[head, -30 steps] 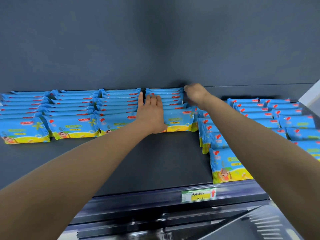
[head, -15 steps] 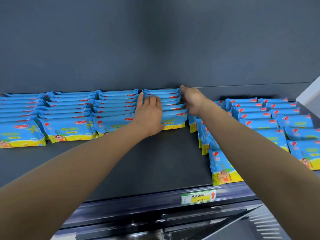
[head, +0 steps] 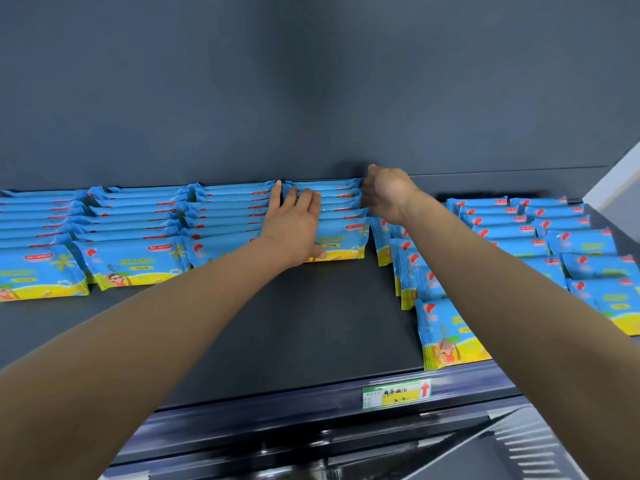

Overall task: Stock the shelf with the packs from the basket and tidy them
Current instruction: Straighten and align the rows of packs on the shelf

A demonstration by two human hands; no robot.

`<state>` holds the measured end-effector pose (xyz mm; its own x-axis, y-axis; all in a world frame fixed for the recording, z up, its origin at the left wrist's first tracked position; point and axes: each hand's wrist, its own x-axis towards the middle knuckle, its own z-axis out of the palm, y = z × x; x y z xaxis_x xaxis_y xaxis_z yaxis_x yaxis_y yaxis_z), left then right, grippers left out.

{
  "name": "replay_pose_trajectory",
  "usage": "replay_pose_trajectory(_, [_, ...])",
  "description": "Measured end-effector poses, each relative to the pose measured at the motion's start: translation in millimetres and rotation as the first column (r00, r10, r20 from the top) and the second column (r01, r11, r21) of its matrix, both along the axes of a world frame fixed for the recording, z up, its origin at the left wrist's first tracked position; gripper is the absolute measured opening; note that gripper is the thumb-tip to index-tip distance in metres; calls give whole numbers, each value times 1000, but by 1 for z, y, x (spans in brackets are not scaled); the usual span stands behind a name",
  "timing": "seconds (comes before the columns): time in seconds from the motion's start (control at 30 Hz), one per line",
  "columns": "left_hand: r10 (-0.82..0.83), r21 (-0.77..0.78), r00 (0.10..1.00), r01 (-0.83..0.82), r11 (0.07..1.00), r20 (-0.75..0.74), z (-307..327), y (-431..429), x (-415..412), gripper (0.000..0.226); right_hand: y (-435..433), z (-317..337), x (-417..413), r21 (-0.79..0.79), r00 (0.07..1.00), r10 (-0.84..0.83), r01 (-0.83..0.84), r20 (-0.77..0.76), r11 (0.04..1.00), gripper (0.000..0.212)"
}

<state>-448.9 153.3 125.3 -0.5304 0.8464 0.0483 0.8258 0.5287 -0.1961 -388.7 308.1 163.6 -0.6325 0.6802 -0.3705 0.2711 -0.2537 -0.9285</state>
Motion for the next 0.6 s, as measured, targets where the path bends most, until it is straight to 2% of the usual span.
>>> replay_pose_trajectory(0.23, [1, 18, 998, -2, 1000, 64, 2, -5, 2, 94, 13, 4, 15, 154, 997, -29, 19, 66, 988, 42])
replay_pose_trajectory(0.47, [-1, 27, 994, -2, 1000, 106, 10, -7, 5, 98, 19, 4, 22, 255, 990, 35, -68, 133, 964, 33])
replay_pose_trajectory(0.53, [-33, 79, 993, 24, 997, 114, 13, -6, 13, 94, 22, 5, 25, 333, 983, 55, -113, 177, 936, 34])
replay_pose_trajectory(0.6, [-97, 176, 987, 73, 982, 130, 18, -3, 26, 83, 27, 7, 31, 453, 959, 99, -215, 267, 865, 33])
